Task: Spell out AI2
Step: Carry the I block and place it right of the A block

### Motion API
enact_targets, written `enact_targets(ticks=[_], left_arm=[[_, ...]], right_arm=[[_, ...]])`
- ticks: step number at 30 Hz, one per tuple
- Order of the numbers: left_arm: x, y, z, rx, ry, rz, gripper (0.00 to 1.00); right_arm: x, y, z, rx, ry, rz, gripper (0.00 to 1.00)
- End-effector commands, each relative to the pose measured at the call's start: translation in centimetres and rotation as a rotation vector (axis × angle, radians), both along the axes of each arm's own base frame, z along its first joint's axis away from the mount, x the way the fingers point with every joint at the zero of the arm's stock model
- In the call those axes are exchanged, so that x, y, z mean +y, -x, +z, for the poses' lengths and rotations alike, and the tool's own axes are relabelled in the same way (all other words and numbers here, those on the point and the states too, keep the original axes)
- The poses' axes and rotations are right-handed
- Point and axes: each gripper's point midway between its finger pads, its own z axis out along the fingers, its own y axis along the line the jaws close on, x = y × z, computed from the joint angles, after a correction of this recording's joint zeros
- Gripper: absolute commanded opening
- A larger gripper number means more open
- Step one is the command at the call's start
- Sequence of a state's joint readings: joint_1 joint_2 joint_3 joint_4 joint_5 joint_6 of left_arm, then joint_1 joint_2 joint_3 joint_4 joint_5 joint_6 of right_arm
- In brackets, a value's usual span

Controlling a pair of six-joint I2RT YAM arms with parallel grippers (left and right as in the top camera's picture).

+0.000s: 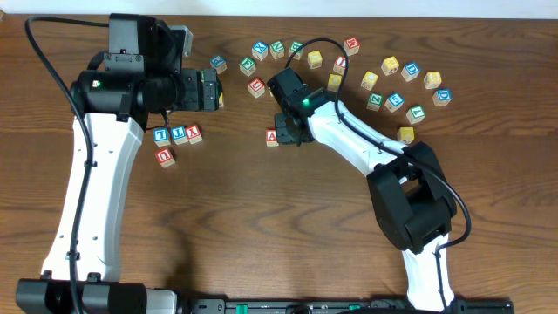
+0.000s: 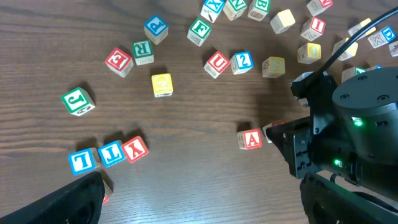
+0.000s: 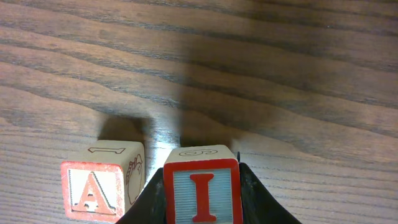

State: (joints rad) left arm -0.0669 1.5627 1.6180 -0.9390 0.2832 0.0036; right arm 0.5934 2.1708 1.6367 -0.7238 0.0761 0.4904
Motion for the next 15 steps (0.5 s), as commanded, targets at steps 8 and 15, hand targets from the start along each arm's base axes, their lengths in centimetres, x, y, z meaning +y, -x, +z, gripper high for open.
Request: enact_targets(ticks=[8, 15], left_arm=[[0.13, -0.42, 0.34, -0.007, 0.002, 0.004, 0.99], [0.13, -0.42, 0.34, -0.007, 0.002, 0.004, 0.99]], right_arm=[[-0.39, 0.46, -1.22, 0.019, 0.031, -0.010, 0.26], [-0.30, 0.56, -1.23, 0.021, 0.032, -0.007, 0.32]])
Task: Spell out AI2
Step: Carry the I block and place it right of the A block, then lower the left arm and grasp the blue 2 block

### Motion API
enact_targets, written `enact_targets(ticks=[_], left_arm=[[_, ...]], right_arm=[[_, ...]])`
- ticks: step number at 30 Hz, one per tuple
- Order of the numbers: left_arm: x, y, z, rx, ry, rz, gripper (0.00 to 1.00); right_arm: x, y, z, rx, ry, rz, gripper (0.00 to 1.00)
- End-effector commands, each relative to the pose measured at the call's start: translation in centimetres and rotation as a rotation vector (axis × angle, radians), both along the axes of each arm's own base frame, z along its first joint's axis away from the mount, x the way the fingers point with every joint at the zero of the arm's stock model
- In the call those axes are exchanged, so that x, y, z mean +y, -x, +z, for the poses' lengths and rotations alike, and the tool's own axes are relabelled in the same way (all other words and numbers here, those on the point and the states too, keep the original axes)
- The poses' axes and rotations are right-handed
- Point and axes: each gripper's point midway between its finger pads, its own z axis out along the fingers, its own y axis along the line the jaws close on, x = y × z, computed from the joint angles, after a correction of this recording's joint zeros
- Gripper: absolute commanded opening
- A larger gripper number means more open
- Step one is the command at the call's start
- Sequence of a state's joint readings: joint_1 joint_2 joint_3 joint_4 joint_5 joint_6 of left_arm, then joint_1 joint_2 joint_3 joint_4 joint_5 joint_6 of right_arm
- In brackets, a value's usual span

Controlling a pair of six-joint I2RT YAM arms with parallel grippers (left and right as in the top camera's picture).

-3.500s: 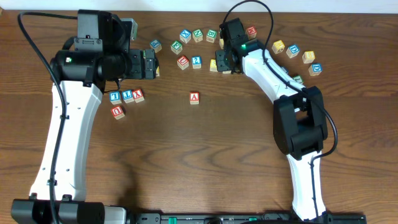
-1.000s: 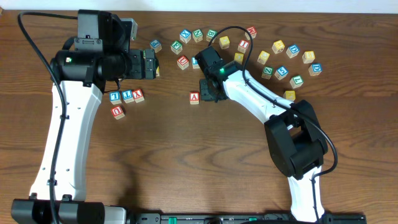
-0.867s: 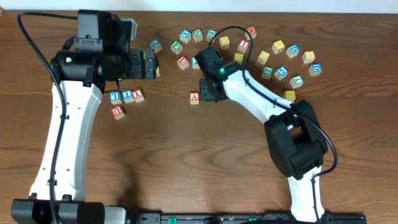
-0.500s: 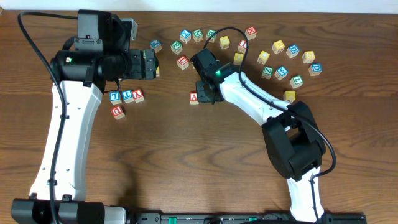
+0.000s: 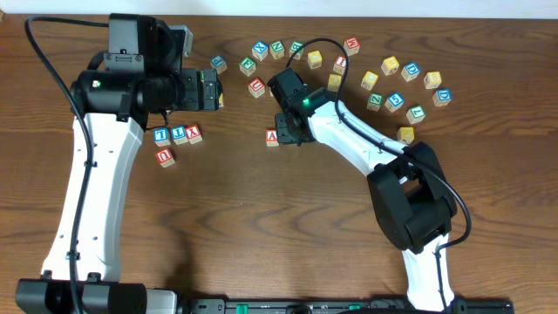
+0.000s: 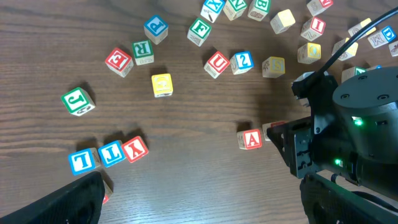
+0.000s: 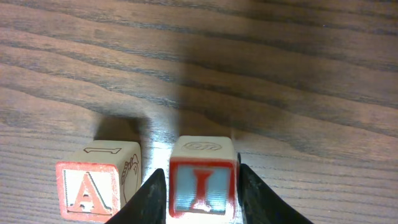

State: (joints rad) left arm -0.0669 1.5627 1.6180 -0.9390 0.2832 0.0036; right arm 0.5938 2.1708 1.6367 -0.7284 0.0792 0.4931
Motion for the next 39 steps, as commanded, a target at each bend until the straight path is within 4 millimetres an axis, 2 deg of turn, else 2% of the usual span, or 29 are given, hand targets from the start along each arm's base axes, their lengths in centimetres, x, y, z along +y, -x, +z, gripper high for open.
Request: enact_targets(ticks=[1, 6, 7, 9, 10, 16, 19, 25, 30, 33, 39], left_arm=[[0.1, -0.4, 0.3, -0.007, 0.002, 0.004, 0.99], [0.1, -0.4, 0.3, -0.007, 0.002, 0.004, 0.99], [0.1, -0.4, 0.3, -0.007, 0.002, 0.004, 0.99], [0.1, -0.4, 0.3, -0.007, 0.002, 0.004, 0.99], [0.1, -0.5, 0.4, -0.012, 0.002, 0.004, 0.99], [0.1, -1.1, 0.8, -0.041, 0.004, 0.005, 0.98], [0.1, -0.9, 0.7, -0.033, 0.004, 0.004, 0.98], [0.0, -1.7, 1.3, -0.071, 0.012, 0.011, 0.98], [-0.7, -2.7, 1.7, -0.111, 0.020, -0.001, 0.99], [-2.7, -3.6, 0.1, -0.086, 0.024, -0.039, 0.93], [-8.1, -6.4, -6.3, 0.029, 0.014, -0.136, 0.86]], right_arm=[[-0.2, 0.6, -1.2, 0.020, 0.029, -0.002, 0.33], [0.1, 0.6, -1.1, 0.015, 0.026, 0.002, 0.31], [0.1, 0.3, -1.0, 0.007, 0.021, -0.001, 0.33], [0.1, -0.7, -0.3, -0.027, 0.001, -0.004, 0.45], [-0.1, -1.2, 0.3, -0.042, -0.008, -0.012, 0.46], [-2.8, -3.9, 3.3, -0.109, -0.048, -0.087, 0.45], [-4.4, -5.0, 4.2, -0.130, -0.058, -0.124, 0.44], [-8.2, -6.6, 4.1, -0.129, -0.058, -0.208, 0.43], [-9.5, -7.3, 4.2, -0.129, -0.077, -0.236, 0.43], [-10.0, -7.7, 4.3, -0.140, -0.087, -0.248, 0.43], [-10.1, -8.1, 4.5, -0.125, -0.148, -0.248, 0.40]])
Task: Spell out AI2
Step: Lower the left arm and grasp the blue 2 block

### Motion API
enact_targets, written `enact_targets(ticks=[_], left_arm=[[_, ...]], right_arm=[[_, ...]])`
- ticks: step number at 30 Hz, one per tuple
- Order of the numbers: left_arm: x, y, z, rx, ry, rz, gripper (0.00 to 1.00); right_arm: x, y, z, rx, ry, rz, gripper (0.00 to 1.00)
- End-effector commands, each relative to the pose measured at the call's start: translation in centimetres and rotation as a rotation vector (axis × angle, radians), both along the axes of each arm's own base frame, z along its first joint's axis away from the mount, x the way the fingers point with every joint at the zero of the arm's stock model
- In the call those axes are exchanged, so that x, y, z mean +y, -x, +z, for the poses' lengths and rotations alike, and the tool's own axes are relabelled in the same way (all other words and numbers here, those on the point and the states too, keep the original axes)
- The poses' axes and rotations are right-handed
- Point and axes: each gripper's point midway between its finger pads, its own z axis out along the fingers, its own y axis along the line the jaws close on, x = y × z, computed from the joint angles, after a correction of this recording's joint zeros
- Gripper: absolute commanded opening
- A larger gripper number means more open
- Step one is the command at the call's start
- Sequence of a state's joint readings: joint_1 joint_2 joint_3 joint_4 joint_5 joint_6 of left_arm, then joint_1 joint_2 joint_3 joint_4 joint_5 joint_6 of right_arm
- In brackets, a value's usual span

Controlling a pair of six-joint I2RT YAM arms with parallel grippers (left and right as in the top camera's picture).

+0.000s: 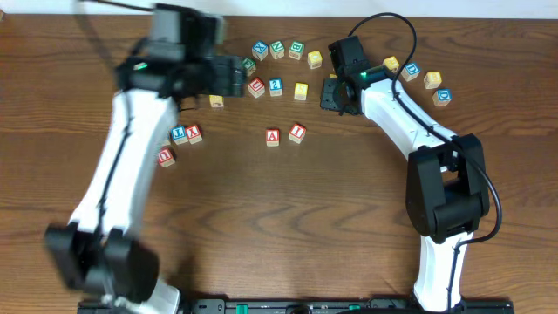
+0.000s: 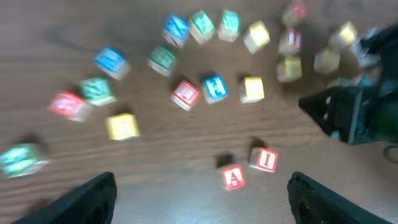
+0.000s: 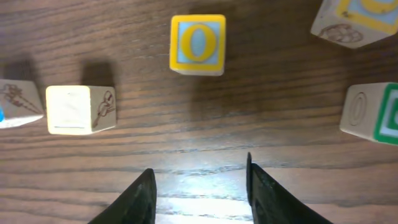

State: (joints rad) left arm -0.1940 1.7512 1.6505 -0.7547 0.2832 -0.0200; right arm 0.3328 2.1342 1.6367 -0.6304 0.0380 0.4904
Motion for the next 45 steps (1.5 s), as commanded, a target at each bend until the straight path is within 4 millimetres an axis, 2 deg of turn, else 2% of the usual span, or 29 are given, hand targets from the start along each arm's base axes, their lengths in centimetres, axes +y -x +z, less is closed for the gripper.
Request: enact_targets(ticks=[1, 6, 11, 18, 29, 36, 39, 45], left_arm=[[-2.7, -1.9, -3.2, 0.063, -0.008, -0.038, 0.86], [-5.8, -5.1, -6.2, 0.109, -0.030, -0.077, 0.86], [-7.0, -8.1, -9.0, 0.092, -0.047, -0.055, 0.78], [-7.9, -9.4, -13.6, 0.102, -0.099, -0.050, 0.74], [-8.4, -11.0, -15.7, 0.012, -0.257, 0.027, 0.74], [-8.8, -11.7, -15.9, -0.010, -0.210, 0.084, 0.57], [-8.8, -11.8, -16.1, -0.008, -0.196, 0.103, 0.55], [-8.3, -11.7, -17.0, 0.013, -0.194, 0.161, 0.55]], right_arm=[[-0.2, -0.6, 1.8, -0.023, -0.057, -0.005, 0.39], [0.2, -0.2, 1.7, -0.007, -0.074, 0.007, 0.39], [-0.2, 0.1, 1.5, 0.008, -0.059, 0.002, 0.39], [-0.6, 0.1, 1.4, 0.005, -0.038, -0.009, 0.40], [-1.1, 0.3, 1.1, 0.014, -0.014, -0.019, 0.40], [-1.4, 0.5, 1.0, 0.019, 0.003, -0.026, 0.39], [-1.6, 0.3, 1.0, 0.012, 0.007, -0.031, 0.39], [-2.0, -0.6, 2.0, -0.022, -0.028, -0.040, 0.31]])
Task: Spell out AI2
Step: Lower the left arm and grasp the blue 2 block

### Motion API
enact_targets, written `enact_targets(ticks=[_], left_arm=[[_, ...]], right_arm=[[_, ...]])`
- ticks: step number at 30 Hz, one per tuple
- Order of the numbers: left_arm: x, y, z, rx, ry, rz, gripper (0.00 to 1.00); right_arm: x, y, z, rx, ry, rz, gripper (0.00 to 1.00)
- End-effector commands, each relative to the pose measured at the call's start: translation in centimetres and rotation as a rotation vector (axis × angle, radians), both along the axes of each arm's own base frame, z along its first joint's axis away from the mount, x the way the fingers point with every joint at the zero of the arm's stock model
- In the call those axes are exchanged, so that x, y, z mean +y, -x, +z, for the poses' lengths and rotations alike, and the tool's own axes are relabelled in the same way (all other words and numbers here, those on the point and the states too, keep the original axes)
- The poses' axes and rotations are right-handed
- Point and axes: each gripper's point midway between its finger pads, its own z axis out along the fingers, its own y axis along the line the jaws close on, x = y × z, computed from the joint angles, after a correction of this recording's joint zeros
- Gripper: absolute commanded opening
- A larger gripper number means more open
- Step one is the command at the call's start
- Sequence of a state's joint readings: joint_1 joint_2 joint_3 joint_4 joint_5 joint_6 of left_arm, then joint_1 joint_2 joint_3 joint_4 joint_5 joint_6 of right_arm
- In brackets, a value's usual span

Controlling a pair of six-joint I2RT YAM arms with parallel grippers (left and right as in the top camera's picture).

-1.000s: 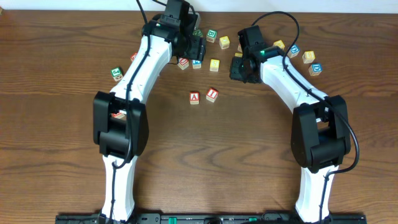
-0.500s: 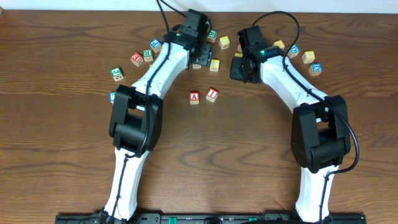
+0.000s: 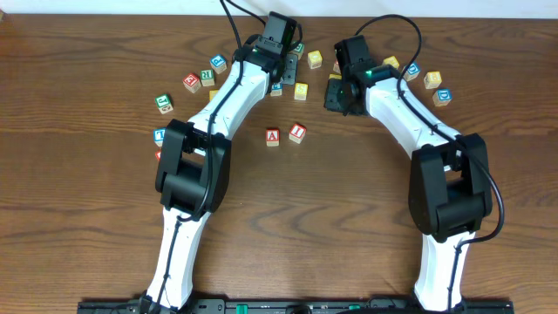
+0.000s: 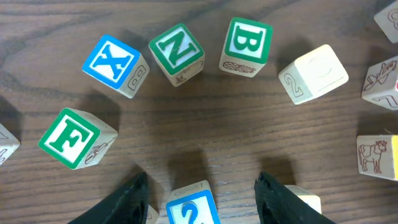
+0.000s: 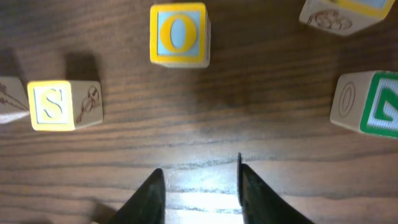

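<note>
The red A block (image 3: 273, 136) and the red I block (image 3: 297, 133) stand side by side at mid table, A on the left. The blue 2 block (image 4: 193, 208) sits among the loose blocks at the back. My left gripper (image 4: 200, 180) is open, low over the table, with one finger on each side of the 2 block and gaps on both sides. In the overhead view the left gripper (image 3: 277, 77) hides the 2. My right gripper (image 5: 198, 167) is open over bare wood, holding nothing, at the back right (image 3: 336, 94).
Around the 2 lie a blue X (image 4: 115, 62), green N (image 4: 177, 53), green B (image 4: 249, 43), green F (image 4: 71, 137) and a pale block (image 4: 314, 73). Near the right gripper are a yellow O (image 5: 179, 34), yellow S (image 5: 59, 104) and a green block (image 5: 370, 112).
My left gripper was higher and further left over the back blocks, in motion. Now it is low with its open fingers either side of the 2 block. The right gripper has hardly shifted.
My right gripper was shut on the I block, set down right of the A. Then it had opened and the I stood free. Later it was at the back right, open, with the left arm on the move. Now the left gripper straddles the 2.
</note>
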State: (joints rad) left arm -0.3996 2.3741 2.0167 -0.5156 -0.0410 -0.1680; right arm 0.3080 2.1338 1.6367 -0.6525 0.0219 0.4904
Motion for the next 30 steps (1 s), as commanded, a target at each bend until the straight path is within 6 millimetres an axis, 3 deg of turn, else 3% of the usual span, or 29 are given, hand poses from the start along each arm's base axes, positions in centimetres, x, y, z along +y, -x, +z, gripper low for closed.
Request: enact_targets(ticks=[1, 8, 12, 18, 23, 30], left_arm=[[1.0, 0.1, -2.6, 0.042, -0.013, 0.067, 0.55], [1.0, 0.4, -4.0, 0.069, -0.007, 0.092, 0.55], [0.8, 1.0, -5.3, 0.103, -0.024, 0.085, 0.55], [1.1, 1.9, -6.6, 0.147, -0.045, 0.085, 0.54], [1.1, 1.9, -6.6, 0.147, -0.045, 0.085, 0.35], [1.1, 1.9, -6.3, 0.145, -0.044, 0.084, 0.32]], right_arm=[[-1.0, -0.9, 2.7, -0.057, -0.023, -0.023, 0.30], [-2.3, -1.4, 9.3, -0.197, -0.036, -0.013, 0.34], [-2.4, -1.2, 11.5, -0.237, -0.045, -0.011, 0.36], [-2.6, -0.8, 11.4, -0.223, -0.036, -0.006, 0.36], [-2.9, -0.8, 11.4, -0.224, -0.021, -0.011, 0.39], [-3.2, -0.8, 11.4, -0.228, -0.003, -0.018, 0.45]])
